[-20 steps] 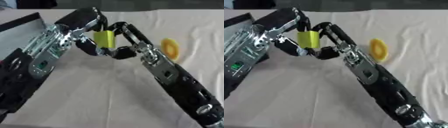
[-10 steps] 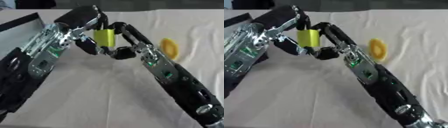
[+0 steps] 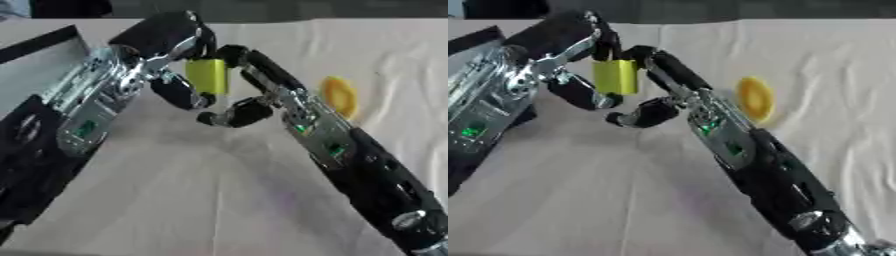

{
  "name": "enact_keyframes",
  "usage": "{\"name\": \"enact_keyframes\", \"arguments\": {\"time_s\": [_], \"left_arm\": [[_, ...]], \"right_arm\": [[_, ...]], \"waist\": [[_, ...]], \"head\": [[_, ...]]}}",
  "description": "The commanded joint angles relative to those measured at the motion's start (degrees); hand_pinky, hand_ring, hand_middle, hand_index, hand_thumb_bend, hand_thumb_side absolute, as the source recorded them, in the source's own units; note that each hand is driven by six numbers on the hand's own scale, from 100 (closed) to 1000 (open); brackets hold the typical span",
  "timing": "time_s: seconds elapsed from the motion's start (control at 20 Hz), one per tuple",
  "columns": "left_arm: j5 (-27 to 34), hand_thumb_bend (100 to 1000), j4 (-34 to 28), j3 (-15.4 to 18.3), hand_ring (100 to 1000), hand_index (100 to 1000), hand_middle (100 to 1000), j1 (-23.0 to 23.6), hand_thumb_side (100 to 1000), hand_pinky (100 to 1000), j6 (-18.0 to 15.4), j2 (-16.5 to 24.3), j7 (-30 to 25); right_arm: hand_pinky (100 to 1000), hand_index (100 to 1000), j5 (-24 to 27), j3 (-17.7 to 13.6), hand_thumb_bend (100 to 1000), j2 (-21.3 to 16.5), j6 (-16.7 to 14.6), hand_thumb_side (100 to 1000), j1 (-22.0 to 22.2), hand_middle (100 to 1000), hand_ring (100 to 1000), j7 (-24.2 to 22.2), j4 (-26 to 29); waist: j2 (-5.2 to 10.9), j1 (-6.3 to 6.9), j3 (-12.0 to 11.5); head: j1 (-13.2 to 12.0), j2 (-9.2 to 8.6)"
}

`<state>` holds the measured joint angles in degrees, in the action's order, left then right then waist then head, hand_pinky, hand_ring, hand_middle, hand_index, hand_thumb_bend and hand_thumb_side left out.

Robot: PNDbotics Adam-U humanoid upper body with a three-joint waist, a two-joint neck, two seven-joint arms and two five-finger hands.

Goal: Pick up the objects with one hand, pass them to the other hand, and then place them into the box on the other side of the table.

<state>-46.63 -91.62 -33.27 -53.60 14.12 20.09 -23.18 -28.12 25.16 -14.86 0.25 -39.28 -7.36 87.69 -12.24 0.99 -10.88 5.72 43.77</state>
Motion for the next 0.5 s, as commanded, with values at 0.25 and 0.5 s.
{"name": "enact_keyframes", "arguments": {"time_s": [0.25,0.5], "left_arm": [[-0.7,360,-1.4,1.5,503,408,378,-0.6,100,697,0.2,0.7,-0.2],[0.3,358,-3.1,2.2,500,405,374,-0.1,100,697,0.7,1.5,-1.3]], "right_arm": [[849,847,-1.3,-0.5,605,-0.8,-1.1,250,-0.6,804,764,-1.3,1.6],[850,848,-2.2,-0.8,609,-1.3,0.0,259,-0.3,806,765,-0.3,1.1]], "waist": [[1.21,0.57,0.0],[1.24,0.59,0.0]], "head": [[-0.5,0.35],[-0.5,0.35]]}}
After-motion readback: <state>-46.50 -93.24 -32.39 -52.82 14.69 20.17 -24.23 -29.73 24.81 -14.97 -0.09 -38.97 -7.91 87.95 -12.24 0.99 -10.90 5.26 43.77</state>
